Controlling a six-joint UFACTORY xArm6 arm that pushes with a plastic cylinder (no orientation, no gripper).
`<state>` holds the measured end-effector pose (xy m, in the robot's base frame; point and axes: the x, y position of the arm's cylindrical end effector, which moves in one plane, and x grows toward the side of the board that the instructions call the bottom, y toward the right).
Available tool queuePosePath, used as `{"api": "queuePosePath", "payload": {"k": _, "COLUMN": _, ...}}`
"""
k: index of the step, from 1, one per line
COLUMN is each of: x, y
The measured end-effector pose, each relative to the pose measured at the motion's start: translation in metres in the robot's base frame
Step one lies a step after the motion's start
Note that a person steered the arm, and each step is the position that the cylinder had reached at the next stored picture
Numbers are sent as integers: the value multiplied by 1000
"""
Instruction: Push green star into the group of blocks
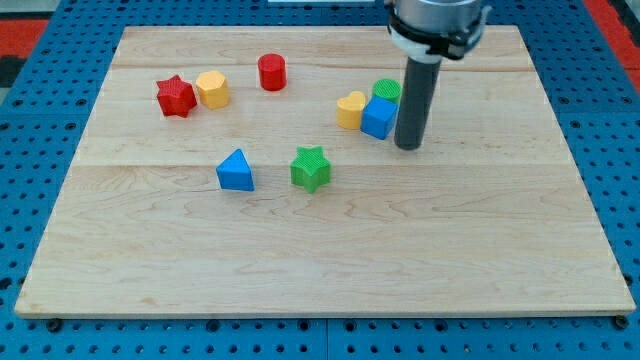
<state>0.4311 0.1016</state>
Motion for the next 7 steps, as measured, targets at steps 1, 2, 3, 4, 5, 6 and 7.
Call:
{"api": "queuePosePath", "payload": {"k": 1, "x": 51, "y": -7}}
{"api": "queuePosePath", "payload": {"k": 2, "x": 91, "y": -48}}
{"api": "queuePosePath", "payload": {"k": 3, "x": 93, "y": -109}}
{"api": "queuePosePath", "payload": {"k": 4, "x": 62, "y": -128}}
{"api": "queuePosePath", "payload": {"k": 5, "x": 43, "y": -111}}
{"api": "queuePosePath", "payload": {"k": 6, "x": 31, "y": -95}}
{"api": "queuePosePath", "payload": {"k": 7, "x": 29, "y": -95}}
